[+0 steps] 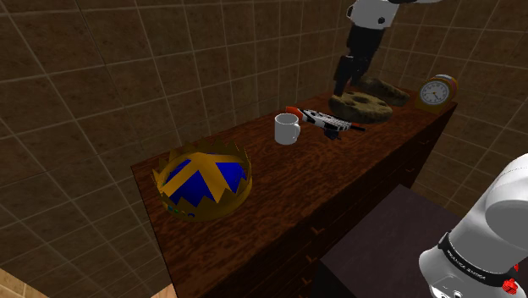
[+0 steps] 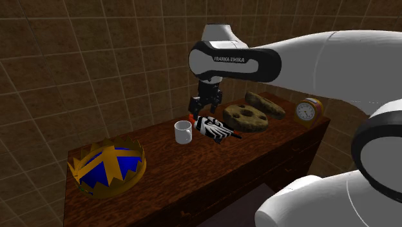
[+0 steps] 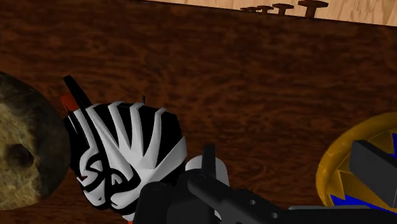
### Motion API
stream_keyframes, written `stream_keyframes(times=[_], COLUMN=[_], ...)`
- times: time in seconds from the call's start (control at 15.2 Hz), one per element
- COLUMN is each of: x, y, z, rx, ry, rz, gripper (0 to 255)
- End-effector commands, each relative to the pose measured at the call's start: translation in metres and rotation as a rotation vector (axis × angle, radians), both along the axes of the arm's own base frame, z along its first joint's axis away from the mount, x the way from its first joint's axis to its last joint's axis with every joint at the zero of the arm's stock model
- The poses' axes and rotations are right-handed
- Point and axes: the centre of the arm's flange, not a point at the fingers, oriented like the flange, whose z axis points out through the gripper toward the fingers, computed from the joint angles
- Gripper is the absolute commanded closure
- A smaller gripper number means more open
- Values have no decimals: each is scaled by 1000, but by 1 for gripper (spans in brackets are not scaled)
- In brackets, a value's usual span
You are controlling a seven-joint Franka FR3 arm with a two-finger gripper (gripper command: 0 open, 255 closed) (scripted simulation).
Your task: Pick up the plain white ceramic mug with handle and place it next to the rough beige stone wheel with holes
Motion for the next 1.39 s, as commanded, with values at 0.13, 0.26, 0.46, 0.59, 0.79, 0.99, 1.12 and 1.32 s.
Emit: stream_keyframes(times=[0.13,0.26,0.46,0.59,0.79,0.99,1.12,1.32], x=[45,67,100,122,154,187,208,240], y=[7,10,15,18,22,26,29,32], z=[-33,-48,-71,-87,-110,-134,-150,-174], rx=[-8,-12,-18,-23,-29,-35,-39,-45], ry=[7,12,19,23,30,37,42,48], rz=[-5,-7,-10,-12,-15,-19,-21,-24], gripper=[0,0,0,0,0,0,0,0])
